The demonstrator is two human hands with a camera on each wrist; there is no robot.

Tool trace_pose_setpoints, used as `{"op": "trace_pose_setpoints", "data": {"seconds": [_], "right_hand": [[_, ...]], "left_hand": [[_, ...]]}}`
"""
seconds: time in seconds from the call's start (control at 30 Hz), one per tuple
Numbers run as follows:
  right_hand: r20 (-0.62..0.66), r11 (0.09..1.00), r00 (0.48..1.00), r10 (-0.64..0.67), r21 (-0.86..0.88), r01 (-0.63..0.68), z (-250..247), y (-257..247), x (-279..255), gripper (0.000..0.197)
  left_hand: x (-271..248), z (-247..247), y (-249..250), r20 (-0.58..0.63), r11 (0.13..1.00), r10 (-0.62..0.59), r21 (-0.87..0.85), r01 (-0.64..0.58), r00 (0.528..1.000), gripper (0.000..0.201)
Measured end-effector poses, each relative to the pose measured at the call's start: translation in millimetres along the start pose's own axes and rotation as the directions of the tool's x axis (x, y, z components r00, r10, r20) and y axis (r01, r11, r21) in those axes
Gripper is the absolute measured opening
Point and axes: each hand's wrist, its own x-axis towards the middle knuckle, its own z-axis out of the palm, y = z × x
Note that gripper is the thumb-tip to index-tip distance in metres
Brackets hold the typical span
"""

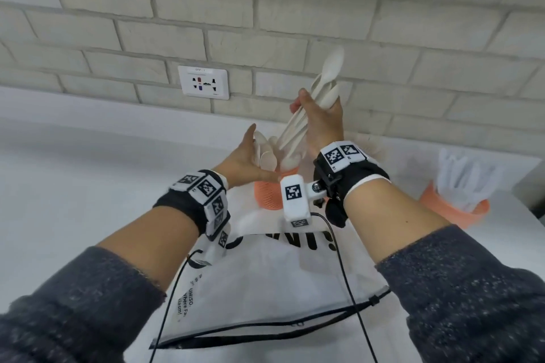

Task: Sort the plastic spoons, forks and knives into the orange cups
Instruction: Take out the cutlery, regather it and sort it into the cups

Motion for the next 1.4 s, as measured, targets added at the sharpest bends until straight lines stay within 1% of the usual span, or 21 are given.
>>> {"op": "trace_pose_setpoints", "data": {"seconds": [0.07, 0.17, 0.27, 0.3, 0.37, 0.43, 0.5, 0.6, 0.63, 0.7, 0.77, 0.83, 0.9, 0.97, 1.03, 1.1, 1.17, 1.23, 1.3, 1.33, 1.4], "right_hand": [[0.043, 0.999, 0.999, -0.003, -0.052, 0.005, 1.1, 12.8, -1.7, 0.017], [0.167, 0.985, 0.980, 0.106, -0.155, -0.080, -3.9, 30.6, -9.3, 0.027], [0.272, 0.977, 0.948, 0.164, -0.175, -0.119, -6.8, 29.8, -8.7, 0.045], [0.273, 0.978, 0.949, 0.159, -0.175, -0.113, -6.3, 27.2, -6.7, 0.045], [0.263, 0.964, 0.963, 0.065, -0.265, 0.008, -3.4, 22.9, -6.5, 0.034], [0.311, 0.893, 0.950, -0.012, -0.424, 0.150, -1.0, 25.2, -9.2, 0.019], [0.358, 0.791, 0.932, 0.051, -0.584, 0.181, 0.4, 29.9, -11.8, 0.014], [0.427, 0.573, 0.892, 0.145, -0.772, 0.276, 3.7, 28.9, -7.9, 0.017], [0.421, 0.558, 0.894, 0.153, -0.783, 0.273, 4.1, 26.6, -6.2, 0.013], [0.375, 0.652, 0.915, 0.149, -0.733, 0.194, 1.9, 22.9, -3.2, 0.006], [0.334, 0.739, 0.933, 0.137, -0.662, 0.129, -3.2, 23.2, 0.3, 0.014], [0.345, 0.707, 0.930, 0.125, -0.689, 0.160, -8.5, 23.9, 0.2, 0.027], [0.391, 0.620, 0.919, 0.050, -0.734, 0.278, -11.2, 21.3, -1.5, 0.040], [0.494, 0.456, 0.869, 0.018, -0.777, 0.433, -10.7, 18.4, -3.1, 0.041], [0.570, 0.264, 0.812, 0.131, -0.809, 0.525, -8.4, 18.0, -4.3, 0.041], [0.570, 0.094, 0.778, 0.266, -0.818, 0.567, -7.6, 20.3, -4.7, 0.042], [0.542, -0.018, 0.766, 0.346, -0.812, 0.583, -9.1, 22.5, -7.2, 0.041], [0.561, 0.001, 0.779, 0.279, -0.811, 0.584, -11.3, 18.2, -11.6, 0.042], [0.599, 0.095, 0.789, 0.137, -0.801, 0.591, -10.0, 1.2, -18.4, 0.044], [0.610, 0.130, 0.786, 0.099, -0.791, 0.597, -8.9, -10.7, -22.9, 0.044], [0.628, 0.155, 0.769, 0.122, -0.777, 0.610, -9.1, -34.3, -34.0, 0.038]], "left_hand": [[6.6, 7.3, -2.9, -0.025, 0.999, 0.019, -0.029, -0.020, 0.999, 0.125], [12.2, 10.4, -8.2, -0.081, 0.996, 0.025, -0.086, -0.032, 0.996, 0.127], [13.9, 9.0, -12.4, -0.073, 0.995, 0.030, -0.098, -0.037, 0.997, 0.125], [13.7, 8.5, -12.9, -0.067, 0.995, 0.036, -0.087, -0.041, 0.997, 0.124], [13.4, 8.4, -12.4, -0.060, 0.996, 0.051, -0.068, -0.055, 0.997, 0.122], [13.9, 9.3, -11.2, -0.056, 0.995, 0.067, -0.065, -0.071, 0.996, 0.119], [14.8, 10.1, -10.3, -0.055, 0.993, 0.088, -0.070, -0.092, 0.995, 0.113], [15.9, 9.1, -11.3, -0.056, 0.993, 0.095, -0.070, -0.099, 0.994, 0.105], [16.1, 8.8, -12.7, -0.049, 0.993, 0.091, -0.065, -0.094, 0.995, 0.106], [17.2, 8.4, -14.3, -0.029, 0.996, 0.085, -0.038, -0.086, 0.996, 0.114], [17.5, 7.9, -14.5, -0.019, 0.997, 0.070, -0.011, -0.070, 0.997, 0.120], [17.6, 7.7, -14.4, -0.030, 0.999, 0.050, -0.006, -0.051, 0.998, 0.120], [16.7, 8.6, -12.5, -0.041, 0.998, 0.057, 0.006, -0.057, 0.998, 0.117], [16.4, 9.4, -11.9, -0.046, 0.998, 0.062, 0.023, -0.061, 0.997, 0.116], [17.7, 9.5, -12.1, -0.044, 0.997, 0.068, 0.033, -0.067, 0.997, 0.116], [18.3, 9.3, -11.0, -0.047, 0.996, 0.073, 0.051, -0.070, 0.996, 0.117], [15.4, 7.3, -8.0, -0.048, 0.995, 0.065, 0.082, -0.061, 0.997, 0.118], [7.2, 3.2, 0.0, -0.046, 0.990, 0.061, 0.127, -0.055, 0.997, 0.117], [-9.3, -2.0, 14.5, -0.082, 0.974, 0.090, 0.213, -0.071, 0.993, 0.106], [-20.4, -4.7, 22.5, -0.121, 0.962, 0.128, 0.257, -0.094, 0.984, 0.096], [-48.6, -8.4, 37.8, -0.189, 0.929, 0.236, 0.331, -0.164, 0.953, 0.067]]}}
